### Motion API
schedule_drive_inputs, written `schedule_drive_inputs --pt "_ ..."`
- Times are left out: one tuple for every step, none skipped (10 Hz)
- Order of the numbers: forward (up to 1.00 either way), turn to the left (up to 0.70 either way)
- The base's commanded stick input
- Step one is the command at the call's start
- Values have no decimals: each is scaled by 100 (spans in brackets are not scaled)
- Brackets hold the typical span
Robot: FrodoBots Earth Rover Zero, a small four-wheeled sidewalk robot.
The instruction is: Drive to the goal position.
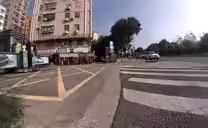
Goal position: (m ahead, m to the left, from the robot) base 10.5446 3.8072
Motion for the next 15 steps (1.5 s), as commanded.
schedule_drive_inputs --pt "70 0" --pt "70 0" --pt "70 0" --pt "70 0" --pt "70 0" --pt "70 0" --pt "70 1" --pt "70 1" --pt "70 1" --pt "70 1" --pt "70 1" --pt "70 1" --pt "70 2" --pt "70 2" --pt "70 6"
